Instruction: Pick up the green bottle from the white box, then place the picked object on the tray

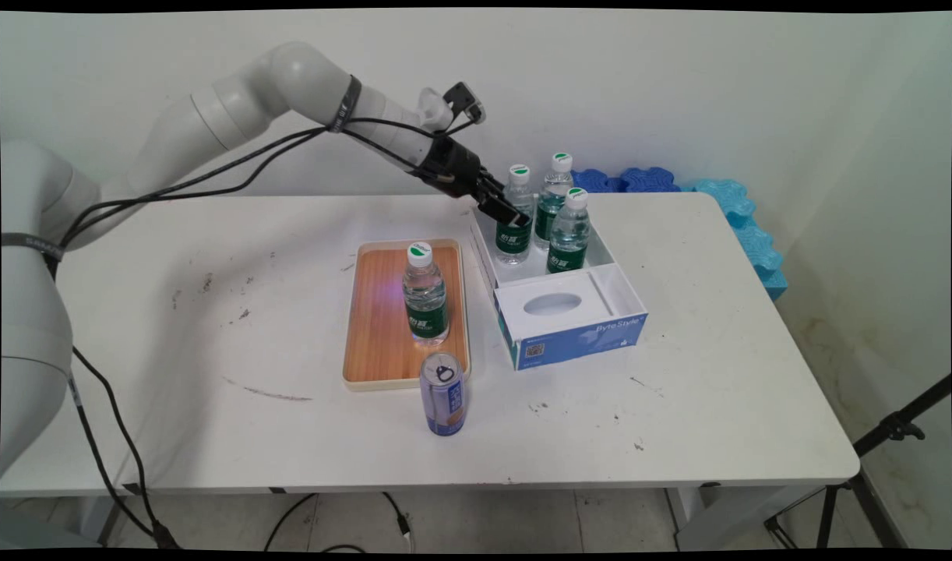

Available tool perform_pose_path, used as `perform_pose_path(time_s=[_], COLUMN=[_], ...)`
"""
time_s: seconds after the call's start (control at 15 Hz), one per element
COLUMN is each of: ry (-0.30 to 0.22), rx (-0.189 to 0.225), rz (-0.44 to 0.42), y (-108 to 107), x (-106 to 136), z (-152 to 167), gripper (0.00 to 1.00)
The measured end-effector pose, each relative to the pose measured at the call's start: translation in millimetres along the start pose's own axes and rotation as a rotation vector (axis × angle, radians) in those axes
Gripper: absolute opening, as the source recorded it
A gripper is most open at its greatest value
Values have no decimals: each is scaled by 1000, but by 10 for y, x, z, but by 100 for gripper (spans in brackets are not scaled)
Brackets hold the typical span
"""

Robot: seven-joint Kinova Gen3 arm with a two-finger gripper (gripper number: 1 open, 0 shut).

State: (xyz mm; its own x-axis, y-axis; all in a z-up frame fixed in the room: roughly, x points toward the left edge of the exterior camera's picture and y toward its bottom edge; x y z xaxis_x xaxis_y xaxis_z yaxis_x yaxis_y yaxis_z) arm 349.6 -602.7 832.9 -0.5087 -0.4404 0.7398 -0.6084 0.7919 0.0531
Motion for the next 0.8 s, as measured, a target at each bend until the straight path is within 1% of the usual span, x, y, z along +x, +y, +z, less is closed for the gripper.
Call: perform_pose_path(time_s=[0.2,0.27,0.6,0.8], ry=[4,5,11,35], rx=[-3,-4,-1,8], rz=[2,3,4,8], y=[-1,0,6,4], x=[-5,-10,-26,32], z=[77,100,134,41], gripper=[100,0,0,0])
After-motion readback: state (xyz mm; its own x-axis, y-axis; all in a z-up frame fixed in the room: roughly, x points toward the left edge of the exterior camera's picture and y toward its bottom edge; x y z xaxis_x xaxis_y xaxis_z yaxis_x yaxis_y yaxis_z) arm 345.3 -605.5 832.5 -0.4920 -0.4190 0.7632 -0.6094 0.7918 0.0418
